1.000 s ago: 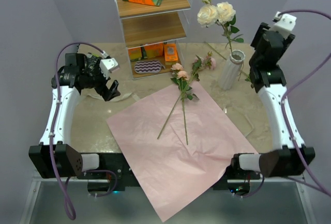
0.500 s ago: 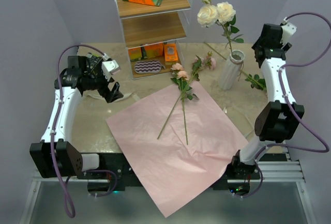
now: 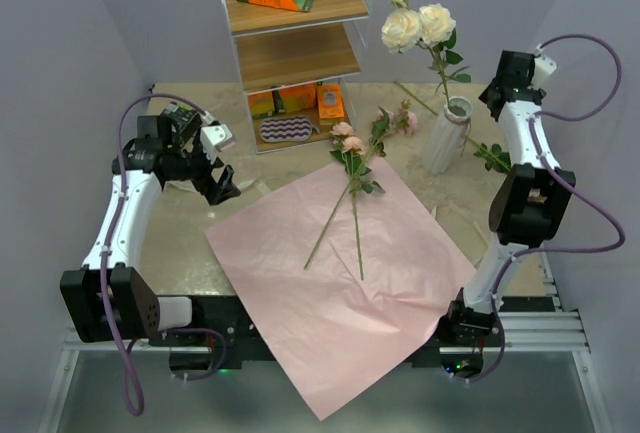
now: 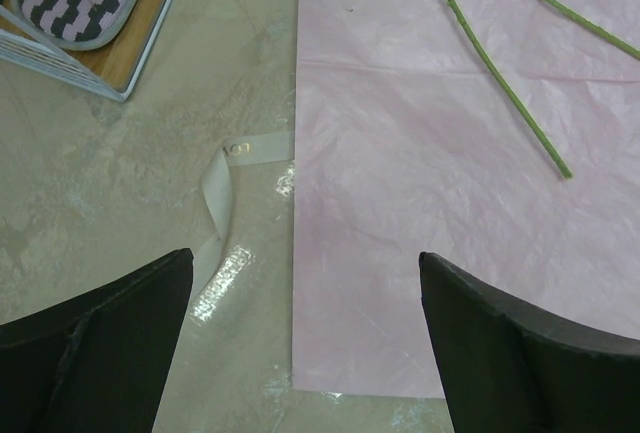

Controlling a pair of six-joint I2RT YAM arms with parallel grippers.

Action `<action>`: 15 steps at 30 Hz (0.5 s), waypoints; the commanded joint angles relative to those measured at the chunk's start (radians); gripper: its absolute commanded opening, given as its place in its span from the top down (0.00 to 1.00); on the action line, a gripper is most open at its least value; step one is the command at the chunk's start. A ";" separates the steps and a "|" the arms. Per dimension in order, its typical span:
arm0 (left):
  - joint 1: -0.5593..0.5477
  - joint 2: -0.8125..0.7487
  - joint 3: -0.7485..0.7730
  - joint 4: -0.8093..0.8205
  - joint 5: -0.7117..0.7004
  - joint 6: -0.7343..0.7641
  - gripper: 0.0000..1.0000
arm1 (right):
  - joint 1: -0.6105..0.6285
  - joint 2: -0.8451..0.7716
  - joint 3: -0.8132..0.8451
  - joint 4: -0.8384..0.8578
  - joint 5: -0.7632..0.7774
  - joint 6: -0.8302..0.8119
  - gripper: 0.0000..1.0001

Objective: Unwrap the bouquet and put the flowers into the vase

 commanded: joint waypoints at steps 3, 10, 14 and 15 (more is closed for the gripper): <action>0.009 -0.007 -0.025 0.037 0.020 -0.015 0.01 | -0.007 0.052 -0.014 -0.038 -0.050 0.144 0.32; 0.009 -0.003 -0.051 0.066 0.019 -0.024 0.01 | -0.011 0.128 -0.020 -0.088 -0.059 0.306 0.27; 0.009 0.017 -0.037 0.055 0.017 -0.021 0.01 | -0.011 0.169 -0.003 -0.168 -0.015 0.489 0.24; 0.009 0.019 -0.029 0.052 0.016 -0.018 0.01 | -0.011 0.162 -0.018 -0.166 -0.001 0.523 0.24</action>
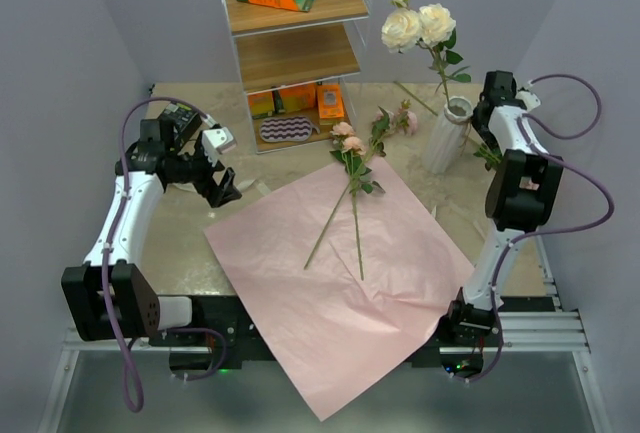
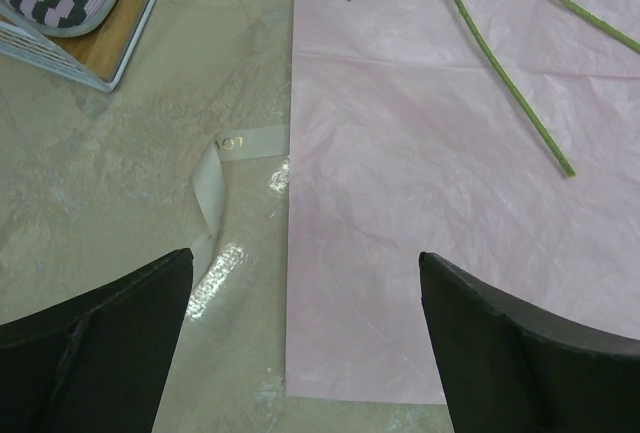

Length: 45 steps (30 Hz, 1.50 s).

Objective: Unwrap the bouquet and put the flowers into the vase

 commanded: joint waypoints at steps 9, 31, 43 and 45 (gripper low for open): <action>0.011 0.028 0.027 0.008 -0.008 -0.009 0.01 | -0.004 -0.050 -0.175 0.033 0.067 0.613 0.22; 0.011 0.042 0.015 0.022 -0.070 -0.029 0.01 | -0.007 0.067 -0.036 -0.089 0.159 0.898 0.26; 0.009 0.064 0.005 0.030 -0.074 -0.029 0.00 | -0.046 0.069 -0.041 -0.073 0.137 0.947 0.41; 0.011 0.063 -0.001 0.031 -0.074 -0.027 0.01 | -0.056 0.072 -0.035 -0.085 0.140 0.932 0.41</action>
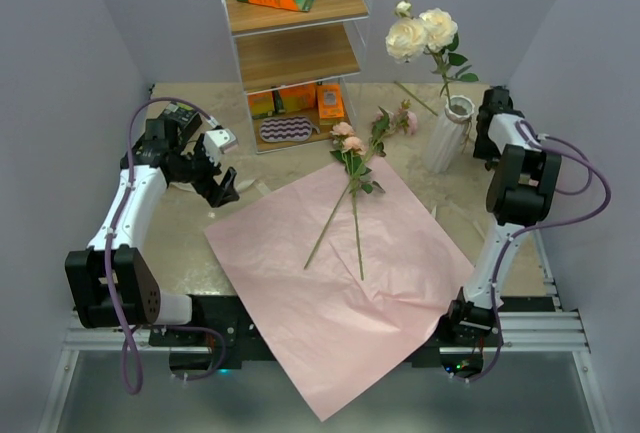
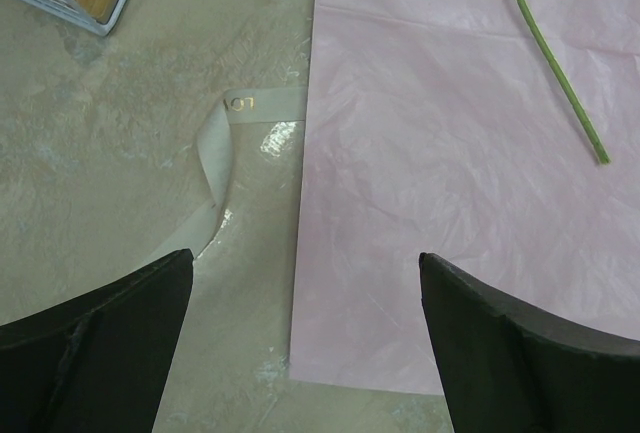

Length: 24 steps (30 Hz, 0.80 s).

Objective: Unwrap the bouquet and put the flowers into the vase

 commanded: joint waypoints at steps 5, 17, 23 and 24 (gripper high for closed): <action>0.011 -0.002 -0.001 0.037 0.015 -0.016 0.01 | -0.049 0.005 0.002 0.011 0.019 -0.005 0.37; 0.011 0.004 0.016 0.029 0.003 -0.025 0.01 | -0.077 0.022 -0.070 0.100 -0.027 -0.042 0.41; 0.011 0.009 0.016 0.029 0.004 -0.027 0.01 | -0.088 -0.007 -0.128 0.204 -0.053 -0.071 0.68; 0.009 0.009 0.018 0.029 0.004 -0.027 0.01 | -0.089 -0.009 -0.133 0.218 -0.055 -0.083 0.73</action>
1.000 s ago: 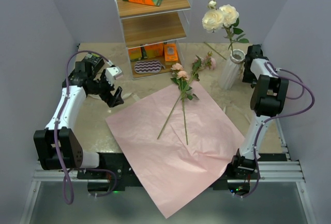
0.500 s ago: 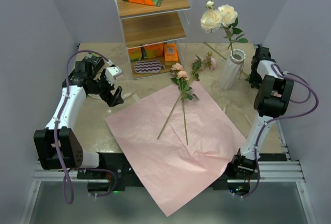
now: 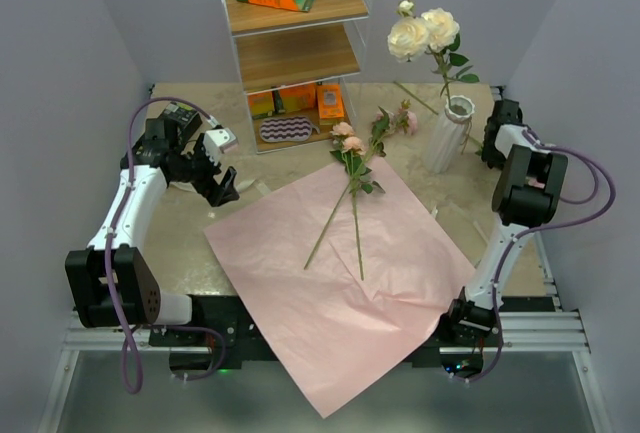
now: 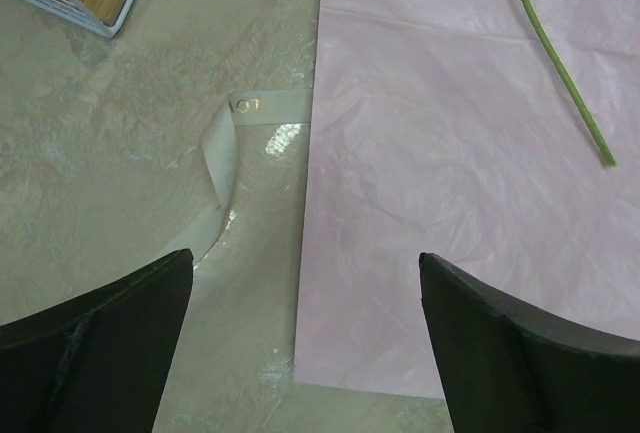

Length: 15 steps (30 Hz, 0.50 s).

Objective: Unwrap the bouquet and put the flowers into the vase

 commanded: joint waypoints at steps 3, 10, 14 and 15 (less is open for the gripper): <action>0.009 0.004 0.018 0.016 0.010 -0.023 0.01 | -0.020 -0.041 -0.065 0.115 -0.031 -0.041 0.97; 0.011 -0.023 -0.011 0.016 0.011 -0.015 0.01 | -0.004 -0.171 -0.183 0.281 -0.032 -0.131 1.00; 0.011 -0.039 -0.016 0.008 0.022 -0.009 0.01 | 0.022 -0.288 -0.216 0.307 0.087 -0.239 1.00; 0.011 -0.045 -0.019 0.006 0.022 -0.007 0.01 | 0.038 -0.309 -0.228 0.313 0.109 -0.262 1.00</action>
